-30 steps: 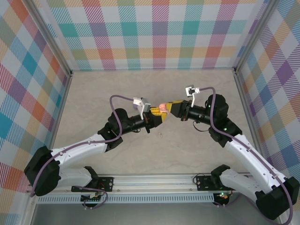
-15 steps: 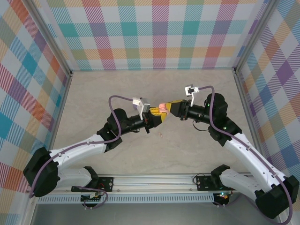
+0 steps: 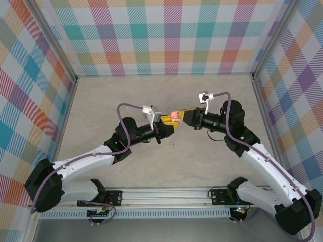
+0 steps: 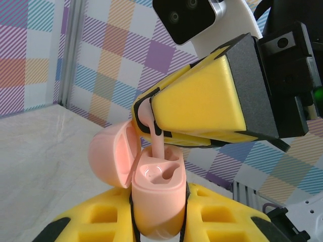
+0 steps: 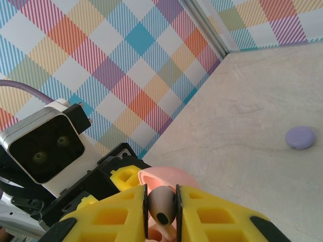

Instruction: Insert wireless bluetooth earbuds into charging case

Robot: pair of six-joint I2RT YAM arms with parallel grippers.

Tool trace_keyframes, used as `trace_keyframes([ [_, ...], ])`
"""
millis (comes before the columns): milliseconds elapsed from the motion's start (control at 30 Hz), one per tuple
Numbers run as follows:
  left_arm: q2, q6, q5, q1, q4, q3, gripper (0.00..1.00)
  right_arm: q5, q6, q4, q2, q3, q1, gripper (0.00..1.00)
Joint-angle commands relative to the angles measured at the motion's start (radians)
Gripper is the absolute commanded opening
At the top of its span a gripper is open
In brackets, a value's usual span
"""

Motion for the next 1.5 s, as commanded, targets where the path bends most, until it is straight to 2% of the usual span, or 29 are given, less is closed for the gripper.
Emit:
trace_keyframes([
  [0, -0.011, 0.030, 0.003, -0.027, 0.027, 0.010, 0.12, -0.023, 0.015, 0.022, -0.004, 0.031, 0.007, 0.20],
  [733, -0.009, 0.041, -0.023, -0.030, -0.002, 0.029, 0.11, -0.034, -0.017, -0.040, 0.021, 0.064, 0.018, 0.21],
  [1467, -0.043, 0.037, -0.065, -0.030, 0.037, -0.002, 0.10, -0.026, -0.043, -0.103, 0.021, 0.062, 0.019, 0.21],
])
